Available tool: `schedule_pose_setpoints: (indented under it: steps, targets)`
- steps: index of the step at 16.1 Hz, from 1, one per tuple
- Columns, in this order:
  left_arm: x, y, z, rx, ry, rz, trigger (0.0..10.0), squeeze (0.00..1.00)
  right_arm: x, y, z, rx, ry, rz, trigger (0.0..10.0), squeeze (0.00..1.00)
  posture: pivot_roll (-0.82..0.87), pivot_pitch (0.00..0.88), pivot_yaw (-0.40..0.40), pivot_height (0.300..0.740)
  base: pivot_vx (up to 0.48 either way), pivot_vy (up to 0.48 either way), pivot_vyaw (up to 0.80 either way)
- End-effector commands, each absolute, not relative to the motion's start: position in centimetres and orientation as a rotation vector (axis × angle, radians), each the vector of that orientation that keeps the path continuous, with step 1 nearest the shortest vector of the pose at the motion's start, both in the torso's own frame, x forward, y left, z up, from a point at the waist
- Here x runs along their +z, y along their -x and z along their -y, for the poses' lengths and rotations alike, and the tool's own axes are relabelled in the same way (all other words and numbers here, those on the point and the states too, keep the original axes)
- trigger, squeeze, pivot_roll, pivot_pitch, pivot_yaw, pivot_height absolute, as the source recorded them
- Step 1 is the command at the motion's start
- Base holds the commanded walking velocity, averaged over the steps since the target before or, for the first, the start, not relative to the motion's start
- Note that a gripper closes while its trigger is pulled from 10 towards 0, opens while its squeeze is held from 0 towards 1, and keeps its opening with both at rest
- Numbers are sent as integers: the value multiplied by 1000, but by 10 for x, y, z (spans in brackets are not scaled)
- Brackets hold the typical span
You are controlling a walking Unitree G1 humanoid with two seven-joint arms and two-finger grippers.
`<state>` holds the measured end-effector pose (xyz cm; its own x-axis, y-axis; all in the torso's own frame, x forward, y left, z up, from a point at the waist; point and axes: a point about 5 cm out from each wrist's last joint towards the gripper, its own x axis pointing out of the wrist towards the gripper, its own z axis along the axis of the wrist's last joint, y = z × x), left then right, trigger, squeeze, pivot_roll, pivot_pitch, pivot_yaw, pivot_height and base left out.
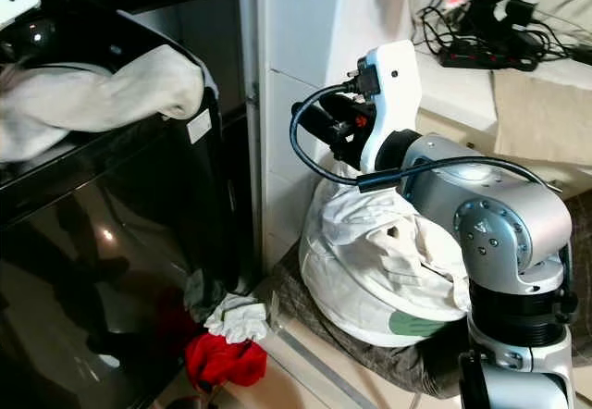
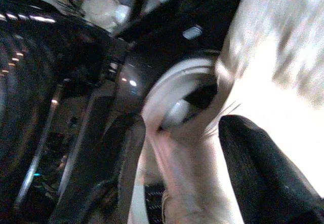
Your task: Clothes washing
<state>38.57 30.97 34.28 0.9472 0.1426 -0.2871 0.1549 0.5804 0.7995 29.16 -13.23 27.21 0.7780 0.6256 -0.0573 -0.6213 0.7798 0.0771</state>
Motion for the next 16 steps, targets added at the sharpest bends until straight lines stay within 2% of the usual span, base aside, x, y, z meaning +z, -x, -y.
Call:
schedule_pose_setpoints:
  steps: [1, 2, 3, 4, 6, 7, 8, 9, 10, 11, 13, 16]
  targets:
    - [362, -386, -304, 23, -946, -220, 10000, 161, 273, -293, 134, 664, -46, -83, 10000, 0, -35, 0, -22, 740, 0, 0, 0]
    - [375, -389, -291, -32, -805, -70, 10000, 0, 273, -294, 136, 648, -43, -75, 10000, 0, -30, 0, -20, 740, 0, 0, 0]
    - [380, -391, -284, -60, -712, 0, 10000, 0, 274, -295, 136, 637, -43, -71, 10000, 0, -29, 0, -20, 740, 0, 0, 0]
    - [384, -395, -263, -180, -524, 122, 10000, 0, 272, -298, 140, 584, -31, -71, 10000, 0, -26, 0, -19, 740, 0, 0, 0]
    - [360, -404, -224, -388, -213, 232, 10000, 0, 261, -309, 152, 407, 19, -71, 10000, 0, -30, 0, -15, 740, 0, 0, 0]
    - [348, -406, -214, -404, -164, 246, 10000, 0, 257, -312, 156, 340, 60, -76, 10000, 0, -34, 0, -15, 740, 0, 0, 0]
    - [310, -402, -185, -465, -142, 231, 10000, 0, 241, -316, 172, 199, 140, -128, 10000, 0, -39, 0, -10, 740, 0, 0, 0]
    - [297, -396, -174, -492, -128, 239, 10000, 0, 233, -317, 181, 141, 180, -159, 10000, 0, -39, 0, -10, 740, 0, 0, 0]
    - [276, -382, -155, -548, -99, 274, 10000, 0, 220, -316, 201, 42, 194, -227, 10000, 933, -49, 0, -4, 740, 0, 0, 0]
    - [257, -367, -141, -607, -68, 283, 10000, 0, 211, -315, 217, -24, 140, -270, 10000, 1000, -51, 0, -2, 740, 0, 0, 0]
    - [238, -349, -126, -689, -107, 276, 10000, 0, 205, -315, 226, -33, 66, -281, 10000, 1000, -55, 0, 0, 740, 0, 0, 0]
    - [207, -328, -122, -627, -101, 196, 10000, 0, 191, -321, 225, 58, -66, -285, 10000, 1000, -64, 0, -4, 740, 0, 0, 0]
